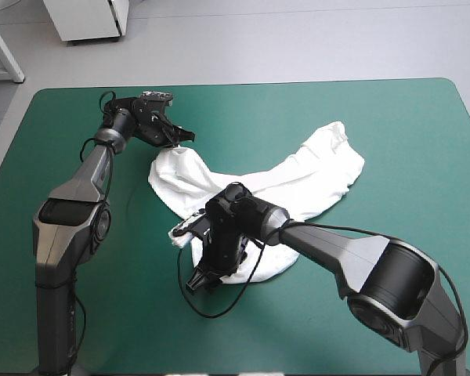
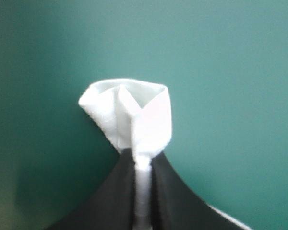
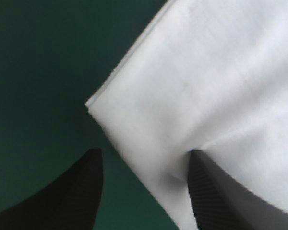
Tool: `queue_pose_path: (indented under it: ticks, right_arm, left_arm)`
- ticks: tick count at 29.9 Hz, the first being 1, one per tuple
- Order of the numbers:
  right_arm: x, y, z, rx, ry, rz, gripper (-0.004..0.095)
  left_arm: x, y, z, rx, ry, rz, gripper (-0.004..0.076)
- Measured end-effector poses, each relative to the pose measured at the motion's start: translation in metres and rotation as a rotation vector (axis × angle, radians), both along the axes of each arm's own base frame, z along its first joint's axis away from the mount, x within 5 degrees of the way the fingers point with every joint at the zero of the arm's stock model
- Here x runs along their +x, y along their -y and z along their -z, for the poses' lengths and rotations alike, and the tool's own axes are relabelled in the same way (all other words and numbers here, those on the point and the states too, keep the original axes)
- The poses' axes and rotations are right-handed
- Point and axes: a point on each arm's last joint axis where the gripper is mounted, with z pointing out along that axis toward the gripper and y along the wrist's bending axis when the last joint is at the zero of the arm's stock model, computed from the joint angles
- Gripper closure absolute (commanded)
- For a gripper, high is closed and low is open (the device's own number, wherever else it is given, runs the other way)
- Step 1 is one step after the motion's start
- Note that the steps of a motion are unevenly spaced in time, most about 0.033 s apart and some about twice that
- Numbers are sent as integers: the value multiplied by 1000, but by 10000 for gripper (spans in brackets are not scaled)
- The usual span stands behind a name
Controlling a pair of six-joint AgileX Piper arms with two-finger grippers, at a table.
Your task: Fold the cloth
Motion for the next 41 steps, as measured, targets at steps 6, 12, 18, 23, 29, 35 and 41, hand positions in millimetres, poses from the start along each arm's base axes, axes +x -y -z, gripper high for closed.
queue_pose_path:
  ticks: [6,12,18,23,29,35,41]
  right_arm:
    - [2,0,6,-63,25,0,918]
    - [-4,-4,6,-82,43,-25,927]
    - [-8,0,-4,-101,90,-32,927]
    - [-14,18,-43,-96,183,-10,927]
    - [-15,48,-117,7,370,58,927]
    - [-16,78,-188,90,605,138,927]
    - [-26,116,-264,190,864,226,927]
  left_arm:
    - [1,1,0,-18,9,-6,733]
    - [2,2,0,-31,12,-9,733]
    - [-1,6,0,-81,-22,-17,733]
    - [-7,10,-20,-110,-50,9,733]
    - [-20,10,-102,-123,78,60,733]
    - [-58,5,-202,-138,290,103,733]
    - [-119,-4,-297,-167,569,117,733]
